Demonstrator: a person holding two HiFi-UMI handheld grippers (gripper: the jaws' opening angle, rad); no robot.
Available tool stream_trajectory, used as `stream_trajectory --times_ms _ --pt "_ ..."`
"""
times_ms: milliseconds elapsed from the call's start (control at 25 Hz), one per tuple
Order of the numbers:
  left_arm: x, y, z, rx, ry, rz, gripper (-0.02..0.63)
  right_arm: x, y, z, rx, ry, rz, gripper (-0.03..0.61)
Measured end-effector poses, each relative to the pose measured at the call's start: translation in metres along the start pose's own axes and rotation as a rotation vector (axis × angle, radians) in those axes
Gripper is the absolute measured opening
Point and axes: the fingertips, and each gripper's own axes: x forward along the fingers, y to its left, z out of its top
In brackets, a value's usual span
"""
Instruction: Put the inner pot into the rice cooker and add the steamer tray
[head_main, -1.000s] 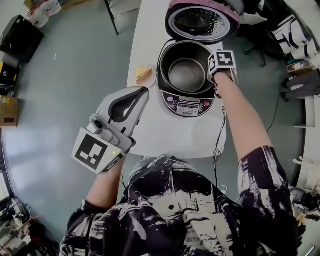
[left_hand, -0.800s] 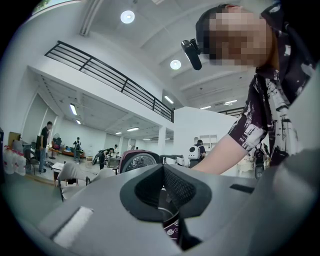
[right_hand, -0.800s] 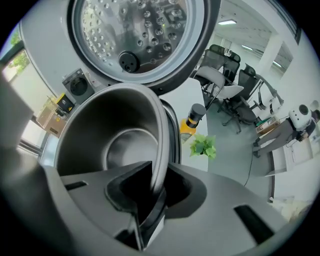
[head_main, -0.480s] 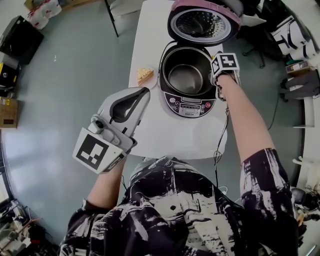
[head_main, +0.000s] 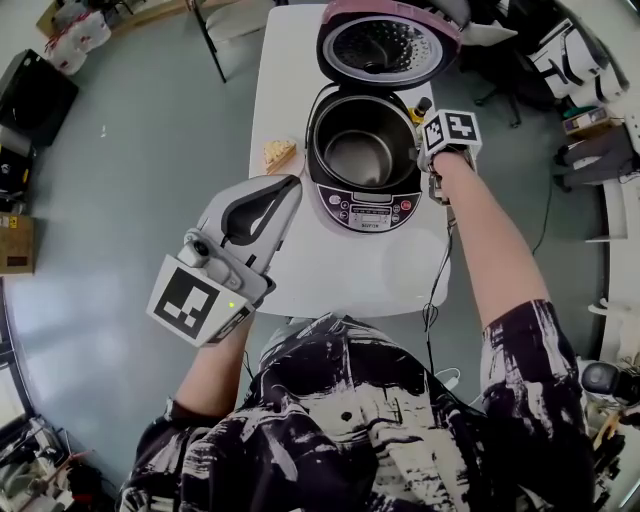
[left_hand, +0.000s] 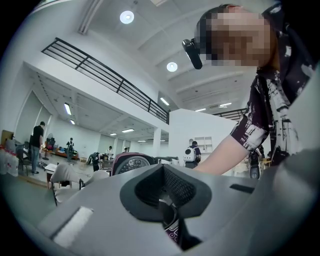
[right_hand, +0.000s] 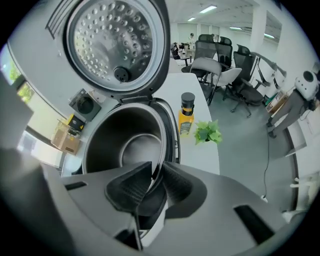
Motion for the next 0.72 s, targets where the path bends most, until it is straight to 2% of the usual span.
stream_trajectory --times_ms 160,280,480,600,720 --pt "0.006 -0.008 0.002 0.004 0.0 -0.019 0.005 -0.01 -0.003 -0.003 0.028 -0.041 0.048 0.032" --pt "0.013 -0.017 0.004 0.01 0.003 -0.047 0.005 -0.021 -0.005 -0.008 0.038 -0.075 0.084 0.032" --pt "0.028 -0.037 0.004 0.02 0.012 -0.101 0.005 -0.06 0.005 -0.021 0.029 -0.208 0.239 0.032" --pt "0.039 -0.05 0.004 0.025 0.018 -0.132 0.005 -0.1 0.011 -0.038 -0.044 -0.342 0.311 0.032" --pt "0.051 -0.062 0.004 0.031 0.027 -0.161 0.005 -0.131 0.004 -0.069 -0.224 -0.473 0.271 0.032"
